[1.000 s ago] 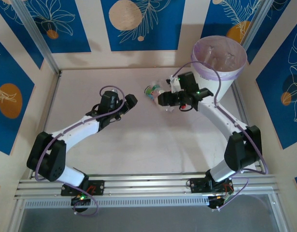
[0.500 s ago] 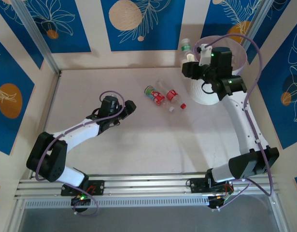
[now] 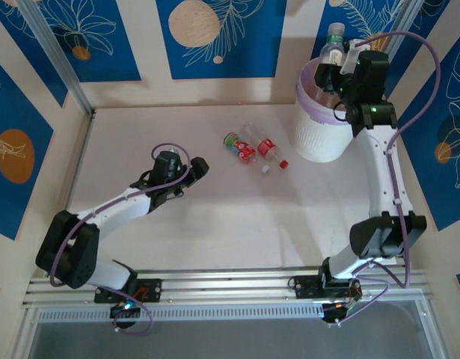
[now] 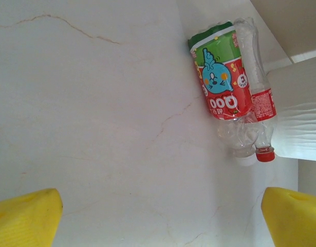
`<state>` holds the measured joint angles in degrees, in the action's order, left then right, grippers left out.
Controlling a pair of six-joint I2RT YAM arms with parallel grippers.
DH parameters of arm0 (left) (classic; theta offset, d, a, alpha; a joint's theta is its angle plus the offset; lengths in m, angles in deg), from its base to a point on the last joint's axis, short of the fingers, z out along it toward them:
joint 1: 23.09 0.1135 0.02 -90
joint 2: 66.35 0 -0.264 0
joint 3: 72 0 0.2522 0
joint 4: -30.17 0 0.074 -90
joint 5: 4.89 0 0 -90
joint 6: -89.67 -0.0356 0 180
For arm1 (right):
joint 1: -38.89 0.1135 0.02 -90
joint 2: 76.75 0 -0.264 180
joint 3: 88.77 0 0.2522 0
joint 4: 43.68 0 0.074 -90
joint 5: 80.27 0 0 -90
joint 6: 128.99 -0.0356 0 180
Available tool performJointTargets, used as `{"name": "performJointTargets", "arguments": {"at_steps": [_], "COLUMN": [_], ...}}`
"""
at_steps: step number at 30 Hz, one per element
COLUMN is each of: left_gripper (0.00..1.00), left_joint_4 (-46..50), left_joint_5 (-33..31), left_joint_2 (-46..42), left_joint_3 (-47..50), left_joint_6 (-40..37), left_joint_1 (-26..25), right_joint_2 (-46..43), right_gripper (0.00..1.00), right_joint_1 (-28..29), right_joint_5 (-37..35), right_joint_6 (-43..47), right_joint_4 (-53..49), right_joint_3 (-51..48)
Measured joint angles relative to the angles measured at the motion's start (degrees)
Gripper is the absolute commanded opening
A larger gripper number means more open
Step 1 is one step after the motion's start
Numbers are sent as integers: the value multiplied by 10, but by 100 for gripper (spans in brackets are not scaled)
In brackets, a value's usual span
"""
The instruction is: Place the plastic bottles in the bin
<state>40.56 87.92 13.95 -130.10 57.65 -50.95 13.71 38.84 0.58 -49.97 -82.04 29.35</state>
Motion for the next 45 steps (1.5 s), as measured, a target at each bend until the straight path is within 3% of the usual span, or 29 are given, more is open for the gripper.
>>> {"name": "performJointTargets", "arguments": {"at_steps": [11,34,36,45], "left_gripper": [98,98,97,97], "left_joint_4": [14,49,52,54], "left_joint_5": [-7,-31,-32,-33], "left_joint_2": [-27,-50,-52,-52], "left_joint_3": [9,26,30,32], "left_joint_6": [0,-11,-11,-11], "left_joint_1": [0,0,0,0], "right_joint_2": [110,183,188,188], "right_gripper": [51,48,51,82], "right_joint_1": [-29,-57,-56,-52], "right_joint_5": [-8,38,52,81], "right_joint_6": [9,15,15,17], "right_joint_4": [-8,-72,-72,-89], "right_joint_3": [60,39,39,44]}}
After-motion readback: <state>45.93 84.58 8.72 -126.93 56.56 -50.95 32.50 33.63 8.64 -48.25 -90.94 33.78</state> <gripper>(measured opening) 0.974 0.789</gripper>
